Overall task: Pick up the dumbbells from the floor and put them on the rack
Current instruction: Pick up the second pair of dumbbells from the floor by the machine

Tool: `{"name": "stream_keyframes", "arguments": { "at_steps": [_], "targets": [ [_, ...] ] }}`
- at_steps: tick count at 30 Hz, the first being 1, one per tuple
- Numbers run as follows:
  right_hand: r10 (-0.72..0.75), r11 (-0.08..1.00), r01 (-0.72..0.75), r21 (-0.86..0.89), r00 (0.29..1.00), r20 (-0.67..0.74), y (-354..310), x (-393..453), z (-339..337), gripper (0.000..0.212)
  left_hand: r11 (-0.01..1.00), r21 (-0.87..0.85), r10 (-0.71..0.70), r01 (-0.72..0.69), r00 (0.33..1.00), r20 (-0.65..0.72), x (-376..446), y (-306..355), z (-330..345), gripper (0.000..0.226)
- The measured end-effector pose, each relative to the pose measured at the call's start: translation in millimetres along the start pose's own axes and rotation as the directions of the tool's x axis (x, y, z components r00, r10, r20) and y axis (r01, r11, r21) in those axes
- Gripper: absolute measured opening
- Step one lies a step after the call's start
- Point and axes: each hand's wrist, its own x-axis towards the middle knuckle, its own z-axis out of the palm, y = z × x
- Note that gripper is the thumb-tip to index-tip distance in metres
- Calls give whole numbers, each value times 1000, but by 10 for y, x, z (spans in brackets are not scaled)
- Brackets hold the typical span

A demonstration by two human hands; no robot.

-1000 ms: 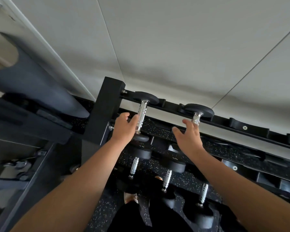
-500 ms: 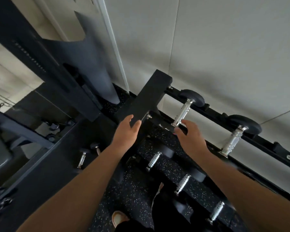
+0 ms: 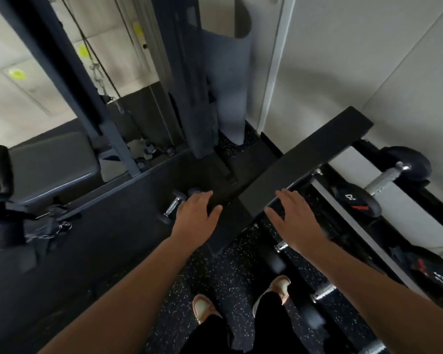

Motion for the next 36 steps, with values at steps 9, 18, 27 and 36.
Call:
{"name": "stream_keyframes", "arguments": {
  "at_steps": [9, 18, 27, 36],
  "targets": [
    [-223, 923, 261, -284, 962, 158, -1031, -8, 839, 74, 964, 257, 58, -69, 997, 50, -509, -1280, -361, 62],
    [-369, 834, 446, -326, 889, 271, -1763, 90, 1252, 74, 950, 311, -2, -18, 998, 62, -690, -2023, -651, 62],
    [-385, 787, 506, -354, 850, 359, -1957, 613, 1551, 74, 949, 307, -108, 67, 987, 119, -315, -2343, -720, 61],
    [-334, 817, 473, -332, 855, 397, -2002, 1579, 1970, 74, 920, 392, -127, 11, 954, 273, 741, -2606, -616, 60]
  ]
}}
